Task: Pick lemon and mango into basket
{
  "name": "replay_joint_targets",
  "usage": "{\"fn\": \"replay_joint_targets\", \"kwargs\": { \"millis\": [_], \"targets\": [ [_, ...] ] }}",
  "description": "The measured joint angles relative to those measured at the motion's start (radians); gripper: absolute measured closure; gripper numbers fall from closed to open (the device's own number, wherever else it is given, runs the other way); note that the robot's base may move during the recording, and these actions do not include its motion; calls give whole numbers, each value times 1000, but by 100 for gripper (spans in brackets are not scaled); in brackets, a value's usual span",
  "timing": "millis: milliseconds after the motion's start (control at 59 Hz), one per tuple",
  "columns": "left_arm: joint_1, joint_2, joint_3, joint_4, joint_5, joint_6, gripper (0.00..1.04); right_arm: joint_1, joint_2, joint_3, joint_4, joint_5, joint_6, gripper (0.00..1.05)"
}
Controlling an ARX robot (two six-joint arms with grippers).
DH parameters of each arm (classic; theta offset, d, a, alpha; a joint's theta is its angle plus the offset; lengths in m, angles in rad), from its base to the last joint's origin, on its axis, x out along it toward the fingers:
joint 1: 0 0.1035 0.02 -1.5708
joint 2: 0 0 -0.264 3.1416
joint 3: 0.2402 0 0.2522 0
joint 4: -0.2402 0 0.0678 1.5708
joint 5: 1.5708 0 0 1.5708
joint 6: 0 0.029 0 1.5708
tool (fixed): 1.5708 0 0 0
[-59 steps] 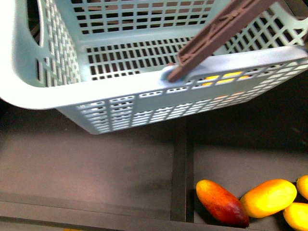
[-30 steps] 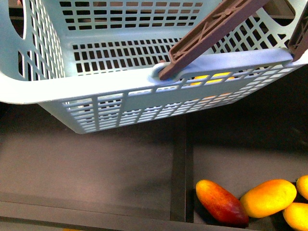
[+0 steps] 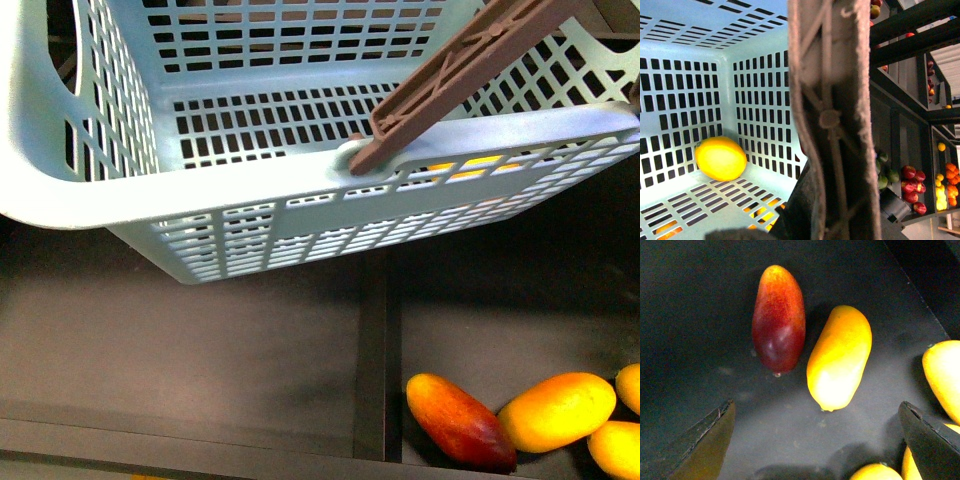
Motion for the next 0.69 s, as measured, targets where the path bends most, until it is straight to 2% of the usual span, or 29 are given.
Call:
{"fn": "replay_joint_targets", "kwargs": {
  "millis": [305, 695],
  "targets": [
    [0, 0, 0, 0, 1, 1, 100, -1, 160, 219, -77, 17, 131, 9],
    [0, 0, 0, 0, 0, 1, 100, 63, 339, 440, -150, 50, 180, 9]
  ]
}}
